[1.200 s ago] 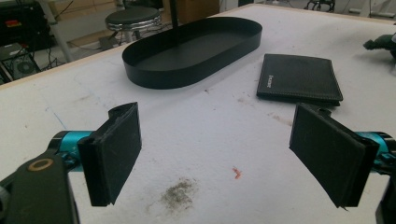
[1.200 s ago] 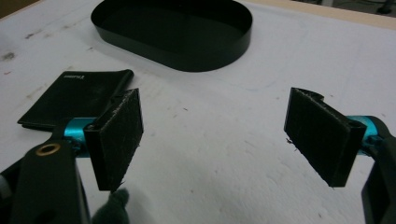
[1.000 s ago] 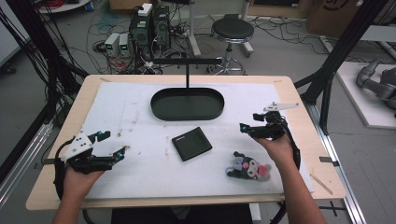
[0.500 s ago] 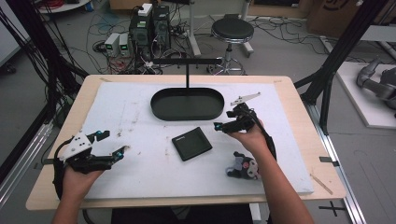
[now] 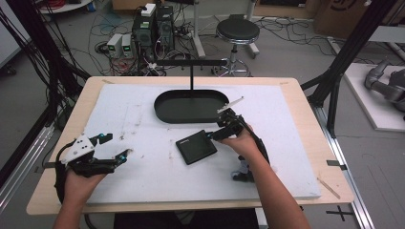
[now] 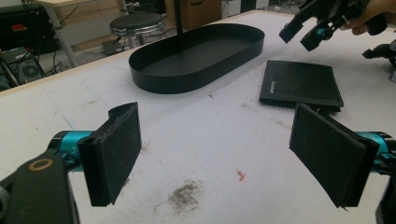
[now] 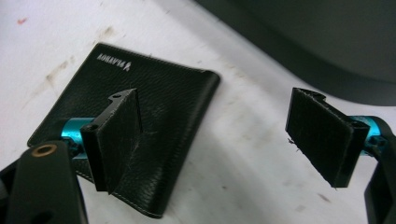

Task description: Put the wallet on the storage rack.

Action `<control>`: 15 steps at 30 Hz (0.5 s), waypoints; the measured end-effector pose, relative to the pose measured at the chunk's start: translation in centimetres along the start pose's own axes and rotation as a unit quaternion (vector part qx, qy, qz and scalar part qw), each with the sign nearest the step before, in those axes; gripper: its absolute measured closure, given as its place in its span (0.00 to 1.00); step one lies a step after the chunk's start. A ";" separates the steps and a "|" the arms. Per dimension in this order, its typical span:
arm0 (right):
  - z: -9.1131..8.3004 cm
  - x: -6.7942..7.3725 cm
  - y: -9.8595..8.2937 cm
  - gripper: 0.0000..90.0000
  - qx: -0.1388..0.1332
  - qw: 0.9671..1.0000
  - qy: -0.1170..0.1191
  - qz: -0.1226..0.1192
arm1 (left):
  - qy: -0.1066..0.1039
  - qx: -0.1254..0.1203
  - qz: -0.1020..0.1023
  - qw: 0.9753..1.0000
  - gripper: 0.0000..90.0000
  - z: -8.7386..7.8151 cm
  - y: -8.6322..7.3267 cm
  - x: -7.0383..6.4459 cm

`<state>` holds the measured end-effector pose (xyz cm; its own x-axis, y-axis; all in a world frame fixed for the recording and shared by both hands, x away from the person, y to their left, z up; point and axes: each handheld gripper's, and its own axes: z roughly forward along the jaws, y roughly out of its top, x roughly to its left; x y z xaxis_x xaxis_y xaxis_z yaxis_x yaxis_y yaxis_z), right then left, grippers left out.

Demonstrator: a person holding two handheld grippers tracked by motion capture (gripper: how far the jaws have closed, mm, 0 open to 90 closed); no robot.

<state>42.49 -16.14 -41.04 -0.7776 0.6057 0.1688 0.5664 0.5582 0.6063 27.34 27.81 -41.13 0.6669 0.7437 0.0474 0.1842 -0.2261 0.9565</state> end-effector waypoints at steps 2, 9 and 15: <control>0.7 0.3 0.0 0.21 0.015 1.000 0.005 -0.006 | 0.000 0.001 0.000 1.000 0.19 0.0 0.0 0.0; 2.2 0.8 0.0 0.22 0.045 0.999 0.017 -0.003 | 0.000 0.002 0.001 1.000 0.19 0.0 0.0 0.0; 2.5 1.2 -0.1 0.54 0.056 0.997 0.045 -0.004 | 0.000 0.005 0.003 1.000 0.19 0.2 -0.1 -0.1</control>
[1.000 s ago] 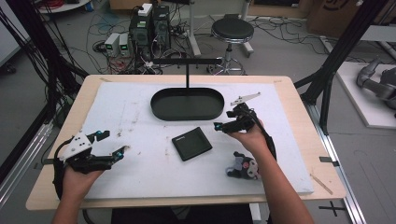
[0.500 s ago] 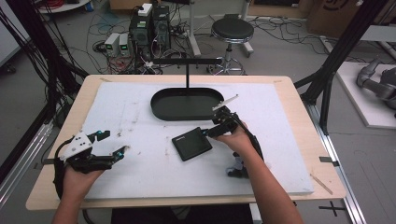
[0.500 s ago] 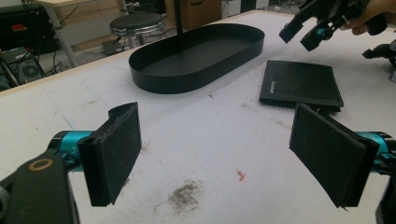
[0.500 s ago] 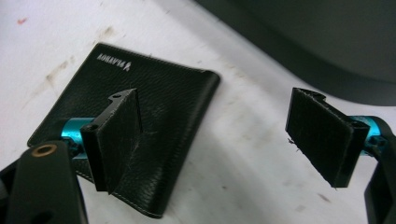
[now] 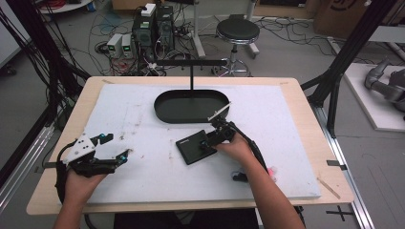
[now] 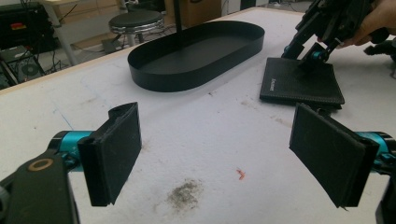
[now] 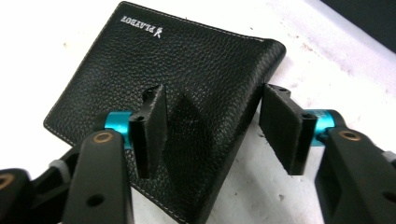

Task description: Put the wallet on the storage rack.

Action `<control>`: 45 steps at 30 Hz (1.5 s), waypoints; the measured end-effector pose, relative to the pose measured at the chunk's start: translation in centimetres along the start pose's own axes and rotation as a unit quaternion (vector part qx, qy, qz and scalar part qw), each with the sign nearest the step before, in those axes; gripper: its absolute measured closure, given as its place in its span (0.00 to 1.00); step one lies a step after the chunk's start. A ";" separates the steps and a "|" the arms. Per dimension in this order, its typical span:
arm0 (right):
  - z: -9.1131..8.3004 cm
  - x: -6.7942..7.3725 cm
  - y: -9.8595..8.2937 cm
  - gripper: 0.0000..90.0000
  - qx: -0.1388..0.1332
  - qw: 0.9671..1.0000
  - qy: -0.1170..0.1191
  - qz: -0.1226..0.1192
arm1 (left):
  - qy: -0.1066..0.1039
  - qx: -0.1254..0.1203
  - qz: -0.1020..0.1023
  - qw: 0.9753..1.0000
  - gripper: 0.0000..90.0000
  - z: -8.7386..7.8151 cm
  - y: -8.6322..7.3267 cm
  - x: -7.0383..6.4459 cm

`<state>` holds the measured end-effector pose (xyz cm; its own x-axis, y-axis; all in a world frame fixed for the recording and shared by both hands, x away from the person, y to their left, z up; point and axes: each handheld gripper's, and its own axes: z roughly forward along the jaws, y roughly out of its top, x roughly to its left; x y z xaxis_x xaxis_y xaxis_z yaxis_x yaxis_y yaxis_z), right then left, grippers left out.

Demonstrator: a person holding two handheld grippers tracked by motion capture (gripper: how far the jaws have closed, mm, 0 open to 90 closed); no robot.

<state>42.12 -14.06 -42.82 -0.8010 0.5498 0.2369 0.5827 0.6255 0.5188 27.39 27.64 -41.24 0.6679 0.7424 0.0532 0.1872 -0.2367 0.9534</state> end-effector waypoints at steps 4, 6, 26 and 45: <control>-0.2 -0.4 -0.2 0.69 -0.003 1.000 0.011 0.026 | -0.001 0.003 0.002 1.000 0.19 0.1 0.0 -0.1; -0.3 -0.4 -0.2 0.74 -0.005 1.000 0.011 0.029 | 0.002 0.009 0.006 1.000 0.19 0.2 0.0 -0.2; -5.7 0.7 2.4 0.95 -0.084 0.996 -0.012 0.026 | -0.004 0.006 0.010 1.000 0.19 0.3 0.1 -0.3; -8.1 -1.5 8.2 0.95 -0.165 0.984 -0.007 0.070 | 0.002 0.007 0.003 1.000 0.19 0.1 -0.1 0.1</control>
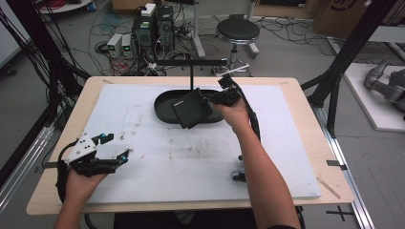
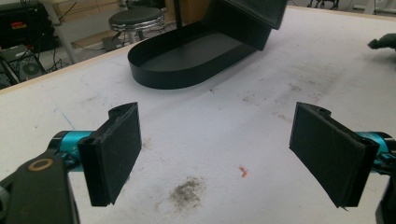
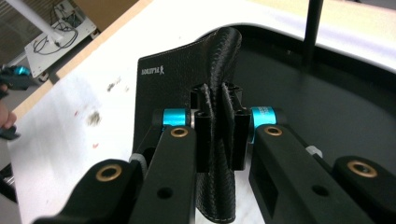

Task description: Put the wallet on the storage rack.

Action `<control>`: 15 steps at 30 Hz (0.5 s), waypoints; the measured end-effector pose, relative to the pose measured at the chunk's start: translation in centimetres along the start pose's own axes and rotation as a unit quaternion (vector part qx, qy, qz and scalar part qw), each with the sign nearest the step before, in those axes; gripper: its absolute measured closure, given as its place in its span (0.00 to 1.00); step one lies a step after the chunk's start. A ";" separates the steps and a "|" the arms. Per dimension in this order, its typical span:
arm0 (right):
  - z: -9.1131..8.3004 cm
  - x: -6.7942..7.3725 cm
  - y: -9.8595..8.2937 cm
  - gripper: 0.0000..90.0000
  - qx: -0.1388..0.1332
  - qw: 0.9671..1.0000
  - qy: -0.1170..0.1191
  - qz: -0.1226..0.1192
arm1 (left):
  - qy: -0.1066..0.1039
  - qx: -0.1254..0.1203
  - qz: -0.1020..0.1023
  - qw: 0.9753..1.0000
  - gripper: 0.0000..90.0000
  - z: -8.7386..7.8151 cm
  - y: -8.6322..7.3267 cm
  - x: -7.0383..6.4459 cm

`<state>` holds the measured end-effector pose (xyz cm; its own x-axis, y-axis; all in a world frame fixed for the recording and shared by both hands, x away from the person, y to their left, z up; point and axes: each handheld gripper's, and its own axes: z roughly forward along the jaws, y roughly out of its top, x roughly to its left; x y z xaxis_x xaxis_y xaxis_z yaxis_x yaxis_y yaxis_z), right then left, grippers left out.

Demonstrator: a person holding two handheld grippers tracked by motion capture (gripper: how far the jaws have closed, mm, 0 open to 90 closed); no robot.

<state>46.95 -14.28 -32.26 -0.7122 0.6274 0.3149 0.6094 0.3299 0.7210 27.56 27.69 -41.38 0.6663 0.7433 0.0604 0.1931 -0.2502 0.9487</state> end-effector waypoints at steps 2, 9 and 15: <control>0.3 -0.3 0.6 0.95 -0.006 1.000 0.002 0.008 | 0.001 0.001 0.000 1.000 0.19 0.0 0.0 0.1; 1.8 -1.1 1.9 0.95 -0.022 0.999 -0.003 0.023 | 0.001 -0.001 -0.001 1.000 0.19 -0.1 -0.1 0.2; 3.3 -2.7 2.1 0.95 -0.018 0.999 -0.013 0.044 | 0.004 0.005 -0.003 1.000 0.19 -0.2 -0.4 0.5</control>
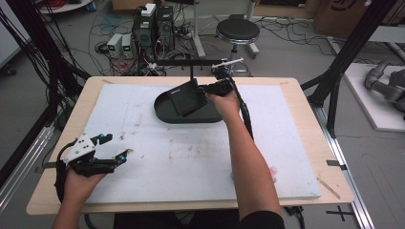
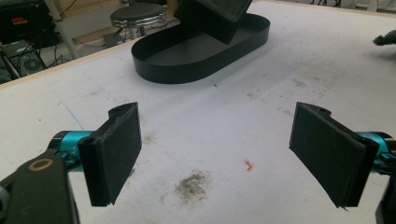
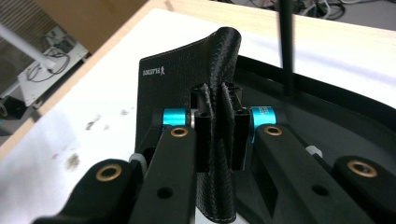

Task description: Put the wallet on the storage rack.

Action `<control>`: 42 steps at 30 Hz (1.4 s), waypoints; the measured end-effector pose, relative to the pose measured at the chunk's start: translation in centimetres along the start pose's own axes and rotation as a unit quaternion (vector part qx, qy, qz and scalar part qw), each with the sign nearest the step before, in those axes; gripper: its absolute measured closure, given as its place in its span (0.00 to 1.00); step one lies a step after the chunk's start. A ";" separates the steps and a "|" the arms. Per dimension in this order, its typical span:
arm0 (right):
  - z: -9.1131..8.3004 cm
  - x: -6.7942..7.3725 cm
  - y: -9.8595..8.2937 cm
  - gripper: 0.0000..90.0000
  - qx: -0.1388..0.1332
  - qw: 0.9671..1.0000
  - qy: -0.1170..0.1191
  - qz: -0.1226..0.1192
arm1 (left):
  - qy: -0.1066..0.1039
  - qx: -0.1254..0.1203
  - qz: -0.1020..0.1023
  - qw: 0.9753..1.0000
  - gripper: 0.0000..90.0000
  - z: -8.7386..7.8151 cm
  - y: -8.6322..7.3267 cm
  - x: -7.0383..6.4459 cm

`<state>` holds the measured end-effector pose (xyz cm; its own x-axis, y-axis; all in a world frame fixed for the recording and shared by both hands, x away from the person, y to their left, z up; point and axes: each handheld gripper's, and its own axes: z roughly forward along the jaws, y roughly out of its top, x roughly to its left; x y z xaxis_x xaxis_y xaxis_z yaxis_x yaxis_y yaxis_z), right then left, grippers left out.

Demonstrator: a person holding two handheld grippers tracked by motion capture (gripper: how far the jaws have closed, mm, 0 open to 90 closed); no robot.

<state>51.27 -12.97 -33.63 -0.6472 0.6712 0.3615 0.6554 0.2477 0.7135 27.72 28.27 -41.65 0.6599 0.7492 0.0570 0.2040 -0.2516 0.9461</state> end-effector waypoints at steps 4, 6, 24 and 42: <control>0.8 -1.1 -0.2 0.95 -0.001 1.000 -0.007 0.011 | 0.003 -0.001 -0.003 1.000 0.19 -0.2 -0.1 0.2; 1.2 -1.3 -0.3 0.95 -0.004 1.000 -0.010 0.016 | 0.004 -0.001 -0.003 1.000 0.19 -0.2 -0.1 0.2; 4.0 -2.1 -1.6 0.94 0.023 0.997 -0.073 0.021 | -0.002 0.006 0.002 1.000 0.19 0.1 0.0 -0.1; 4.3 -2.9 -2.3 0.67 0.084 0.989 -0.122 -0.008 | -0.006 0.011 0.002 1.000 0.19 0.2 -0.2 0.1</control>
<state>53.26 -12.48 -38.89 -0.5584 0.8099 0.1796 0.7145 0.3595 0.6002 27.90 28.23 -41.93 0.6688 0.7413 0.0562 0.2179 -0.2678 0.9385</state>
